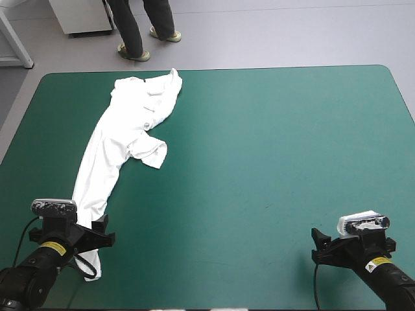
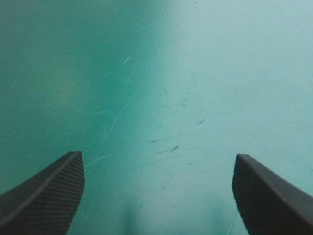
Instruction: Fold the cloth
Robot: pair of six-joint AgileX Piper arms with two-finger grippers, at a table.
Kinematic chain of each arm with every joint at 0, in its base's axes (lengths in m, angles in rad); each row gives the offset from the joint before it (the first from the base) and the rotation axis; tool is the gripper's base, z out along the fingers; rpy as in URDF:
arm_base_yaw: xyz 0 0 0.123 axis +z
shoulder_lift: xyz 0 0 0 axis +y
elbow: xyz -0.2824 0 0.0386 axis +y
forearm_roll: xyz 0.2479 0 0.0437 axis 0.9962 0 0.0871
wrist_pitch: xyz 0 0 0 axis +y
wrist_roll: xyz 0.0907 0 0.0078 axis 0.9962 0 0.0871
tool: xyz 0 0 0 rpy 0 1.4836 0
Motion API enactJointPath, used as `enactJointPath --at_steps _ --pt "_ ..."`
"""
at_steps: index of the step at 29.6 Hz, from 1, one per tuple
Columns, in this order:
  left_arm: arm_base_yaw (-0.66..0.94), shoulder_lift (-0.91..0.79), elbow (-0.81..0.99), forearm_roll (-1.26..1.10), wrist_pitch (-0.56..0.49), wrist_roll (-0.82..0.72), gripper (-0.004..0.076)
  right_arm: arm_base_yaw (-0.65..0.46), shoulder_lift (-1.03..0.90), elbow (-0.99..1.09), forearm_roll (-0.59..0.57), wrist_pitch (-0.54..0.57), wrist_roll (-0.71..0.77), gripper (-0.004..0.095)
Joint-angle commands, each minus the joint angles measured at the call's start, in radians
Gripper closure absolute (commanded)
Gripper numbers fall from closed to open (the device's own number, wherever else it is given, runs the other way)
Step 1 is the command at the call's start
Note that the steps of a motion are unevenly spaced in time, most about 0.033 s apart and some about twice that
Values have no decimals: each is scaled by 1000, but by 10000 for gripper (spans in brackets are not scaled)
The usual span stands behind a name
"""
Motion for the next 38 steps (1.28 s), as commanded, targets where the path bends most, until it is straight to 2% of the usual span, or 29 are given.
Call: enactJointPath --at_steps 1,17,23,26,29,33,38 --pt "-2 1 -31 -12 -55 -8 213 0 6 -38 4 -55 -8 149" --pt "-2 1 -31 -12 -55 -8 213 0 6 -38 1 -40 -8 149" --pt "-2 13 -54 -12 -14 -14 213 0 6 -62 0 -32 -14 149" --pt "-2 76 -146 -14 70 -14 213 0 35 -136 -55 30 31 149" --pt "-2 176 -266 0 160 -8 213 0 110 -241 -128 164 126 149" --pt "-2 346 -460 0 228 -8 213 0 243 -396 -131 345 151 149" --pt "-2 574 -719 -1 294 18 213 0 333 -500 -132 419 151 149"
